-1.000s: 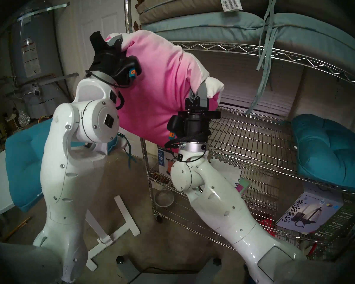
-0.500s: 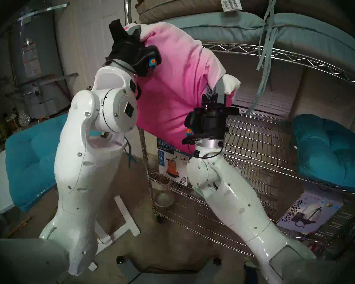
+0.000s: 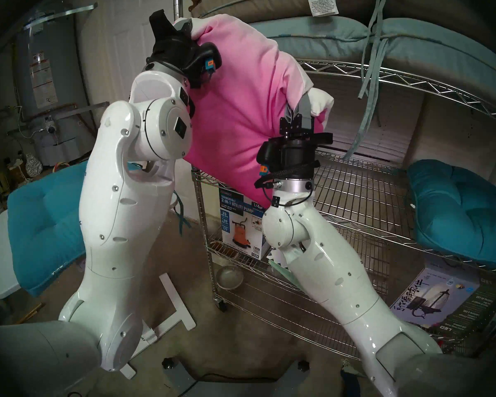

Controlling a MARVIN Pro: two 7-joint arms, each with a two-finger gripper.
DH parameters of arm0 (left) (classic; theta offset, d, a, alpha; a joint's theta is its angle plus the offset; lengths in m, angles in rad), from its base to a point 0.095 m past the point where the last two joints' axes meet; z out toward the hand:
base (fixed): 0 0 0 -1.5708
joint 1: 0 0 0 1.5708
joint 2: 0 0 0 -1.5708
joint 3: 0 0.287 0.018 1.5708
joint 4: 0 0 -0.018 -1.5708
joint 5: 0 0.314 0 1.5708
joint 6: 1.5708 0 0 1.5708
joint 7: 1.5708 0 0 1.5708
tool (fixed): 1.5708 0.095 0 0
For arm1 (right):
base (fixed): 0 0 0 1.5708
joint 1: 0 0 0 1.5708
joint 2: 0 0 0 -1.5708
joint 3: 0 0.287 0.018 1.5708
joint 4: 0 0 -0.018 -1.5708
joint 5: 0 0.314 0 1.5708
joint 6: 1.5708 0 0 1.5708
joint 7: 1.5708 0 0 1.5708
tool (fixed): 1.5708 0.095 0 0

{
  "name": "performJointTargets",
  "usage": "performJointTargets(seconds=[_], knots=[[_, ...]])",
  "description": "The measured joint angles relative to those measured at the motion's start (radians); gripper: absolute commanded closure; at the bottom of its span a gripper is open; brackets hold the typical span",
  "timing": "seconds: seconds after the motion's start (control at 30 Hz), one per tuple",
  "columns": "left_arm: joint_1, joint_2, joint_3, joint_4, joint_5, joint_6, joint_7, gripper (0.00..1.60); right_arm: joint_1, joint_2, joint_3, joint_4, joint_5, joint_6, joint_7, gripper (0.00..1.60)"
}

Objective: Put cushion on the shelf

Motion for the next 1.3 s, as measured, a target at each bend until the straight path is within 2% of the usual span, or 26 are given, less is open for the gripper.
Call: performJointTargets(seconds=[0.3, 0.6, 0.9, 1.3], knots=[[-0.049, -0.023, -0.029, 0.043, 0.009, -0.006, 0.003, 1.6, 0.059, -0.031, 0.01, 0.035, -0.014, -0.03, 0.049, 1.6], [-0.086, -0.038, -0.021, 0.076, 0.021, -0.003, 0.009, 1.6, 0.102, -0.034, 0.031, 0.074, -0.032, -0.066, 0.082, 1.6], [-0.083, -0.071, 0.022, 0.079, 0.036, 0.025, 0.029, 1.6, 0.101, 0.018, 0.062, 0.069, -0.043, -0.102, 0.087, 1.6], [-0.065, -0.124, 0.091, 0.068, 0.036, 0.073, 0.063, 1.6, 0.05, 0.096, 0.122, 0.028, -0.042, -0.131, 0.088, 1.6]])
